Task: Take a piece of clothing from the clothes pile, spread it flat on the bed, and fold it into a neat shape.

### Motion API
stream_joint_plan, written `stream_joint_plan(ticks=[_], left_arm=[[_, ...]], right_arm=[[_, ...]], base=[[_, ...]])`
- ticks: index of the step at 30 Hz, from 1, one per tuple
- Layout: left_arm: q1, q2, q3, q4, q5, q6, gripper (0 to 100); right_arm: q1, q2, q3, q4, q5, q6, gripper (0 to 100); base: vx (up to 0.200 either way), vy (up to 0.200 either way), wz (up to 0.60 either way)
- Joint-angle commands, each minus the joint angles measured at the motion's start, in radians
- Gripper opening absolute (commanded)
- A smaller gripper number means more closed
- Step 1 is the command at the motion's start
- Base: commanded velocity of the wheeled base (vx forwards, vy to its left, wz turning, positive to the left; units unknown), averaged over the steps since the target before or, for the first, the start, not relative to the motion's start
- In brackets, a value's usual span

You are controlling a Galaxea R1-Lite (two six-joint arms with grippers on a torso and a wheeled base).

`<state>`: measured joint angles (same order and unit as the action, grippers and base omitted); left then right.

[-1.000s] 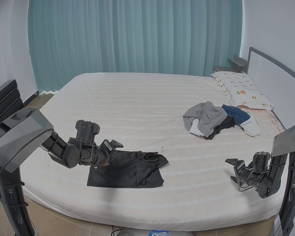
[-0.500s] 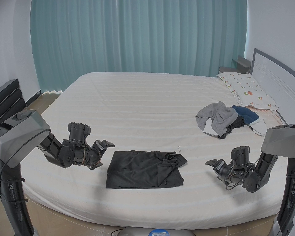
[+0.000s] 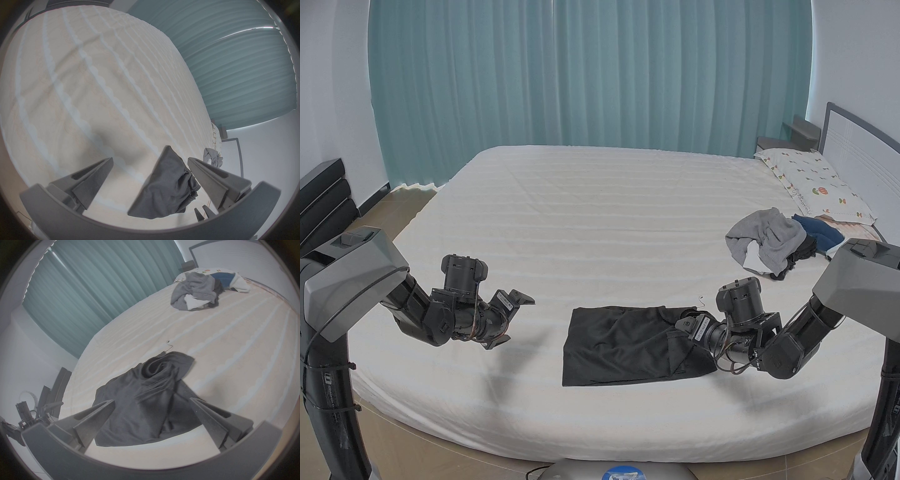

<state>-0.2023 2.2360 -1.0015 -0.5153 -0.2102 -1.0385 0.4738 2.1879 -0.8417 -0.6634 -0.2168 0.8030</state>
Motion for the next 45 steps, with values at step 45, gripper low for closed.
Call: stream_joint_plan(ticks=[45], left_arm=[[-0.002,0.01,0.003,0.0,0.002,0.014,100]], right_arm=[[-0.239,-0.111,0.139,-0.039,0.163,-0.143,100]], base=[[0.0,0.0,0.0]])
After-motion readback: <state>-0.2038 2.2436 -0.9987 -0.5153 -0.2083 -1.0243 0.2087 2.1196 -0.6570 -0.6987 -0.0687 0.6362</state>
